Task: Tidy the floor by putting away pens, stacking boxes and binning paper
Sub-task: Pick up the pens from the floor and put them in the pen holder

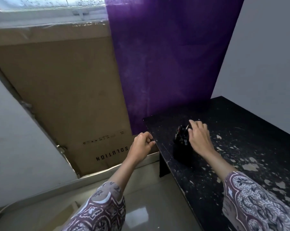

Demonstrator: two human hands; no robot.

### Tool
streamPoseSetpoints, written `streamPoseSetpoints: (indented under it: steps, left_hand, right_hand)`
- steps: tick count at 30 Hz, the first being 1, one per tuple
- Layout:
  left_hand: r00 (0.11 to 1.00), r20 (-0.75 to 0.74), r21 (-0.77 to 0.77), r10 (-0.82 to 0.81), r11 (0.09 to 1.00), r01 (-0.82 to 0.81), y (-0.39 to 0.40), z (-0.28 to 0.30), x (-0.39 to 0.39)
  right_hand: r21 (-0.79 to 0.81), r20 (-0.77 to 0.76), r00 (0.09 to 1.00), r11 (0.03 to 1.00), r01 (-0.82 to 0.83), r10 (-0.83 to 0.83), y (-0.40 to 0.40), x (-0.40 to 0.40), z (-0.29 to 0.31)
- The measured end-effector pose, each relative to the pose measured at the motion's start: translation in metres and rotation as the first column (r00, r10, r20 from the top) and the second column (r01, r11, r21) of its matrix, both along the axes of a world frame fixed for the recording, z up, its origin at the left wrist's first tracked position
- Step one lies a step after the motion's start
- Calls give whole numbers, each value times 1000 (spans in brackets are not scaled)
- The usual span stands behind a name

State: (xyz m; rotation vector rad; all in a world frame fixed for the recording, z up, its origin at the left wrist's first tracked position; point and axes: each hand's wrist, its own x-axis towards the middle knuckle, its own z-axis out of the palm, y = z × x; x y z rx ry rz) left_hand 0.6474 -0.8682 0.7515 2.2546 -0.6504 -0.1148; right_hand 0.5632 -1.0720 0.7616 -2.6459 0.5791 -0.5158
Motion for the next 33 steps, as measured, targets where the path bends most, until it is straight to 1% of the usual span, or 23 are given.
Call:
streamPoseSetpoints:
  steps: [4,7,10,15,20,25,29,33]
  left_hand:
    - [998,-20,-3,53,999,-53,42,4,-6]
    - [996,-28,-6,90,996,-90,77,11,-13]
    - [992,-30,-3,119,993,-119,117,19,-25]
    - [989,-5,22,146,989,-145,202,30,-59]
    - [988,-11,34,156,987,-155,284,26,-104]
    - [988,-88,65,129,990,-124,373,2,-169]
    - [974,-139,101,179,981,-166,435,-29,-209]
    - [946,-212,145,247,965,-219,491,-75,-248]
  right_hand:
    - [-1,83,996,1000,-30,30,23,-5,10]
    - [4,145,987,997,-78,77,56,-13,18]
    - [28,181,973,989,-148,141,100,-25,22]
    - [93,225,952,968,-234,208,195,-58,25]
    - [129,209,947,953,-274,244,286,-103,12]
    - [155,186,949,946,-284,254,378,-155,-13]
    - [188,121,951,934,-303,284,442,-188,-46]
    - [229,32,924,898,-377,380,498,-218,-93]
